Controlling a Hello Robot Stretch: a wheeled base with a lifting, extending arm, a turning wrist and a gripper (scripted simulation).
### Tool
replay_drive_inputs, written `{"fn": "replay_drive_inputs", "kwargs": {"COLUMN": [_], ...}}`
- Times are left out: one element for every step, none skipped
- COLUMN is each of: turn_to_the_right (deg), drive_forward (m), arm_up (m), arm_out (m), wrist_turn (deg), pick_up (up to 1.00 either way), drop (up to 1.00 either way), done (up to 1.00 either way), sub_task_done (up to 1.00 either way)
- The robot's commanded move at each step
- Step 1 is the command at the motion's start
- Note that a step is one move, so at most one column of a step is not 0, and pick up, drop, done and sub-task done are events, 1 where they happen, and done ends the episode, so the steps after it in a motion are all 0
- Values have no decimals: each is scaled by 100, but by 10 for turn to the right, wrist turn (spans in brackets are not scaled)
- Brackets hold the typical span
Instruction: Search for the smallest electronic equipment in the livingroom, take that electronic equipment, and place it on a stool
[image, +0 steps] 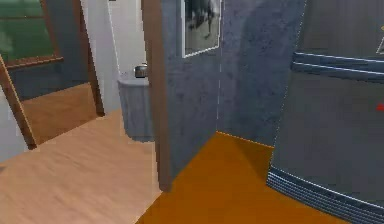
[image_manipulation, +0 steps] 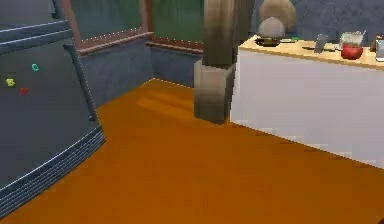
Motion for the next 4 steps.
{"fn": "replay_drive_inputs", "kwargs": {"turn_to_the_right": [-330, 0, 450, -450], "drive_forward": [0, 100, 0, 0], "arm_up": [0, 0, 0, 0], "arm_out": [0, 0, 0, 0], "wrist_turn": [0, 0, 0, 0], "pick_up": [0, 0, 0, 0], "drop": [0, 0, 0, 0], "done": [0, 0, 0, 0], "sub_task_done": [0, 0, 0, 0]}}
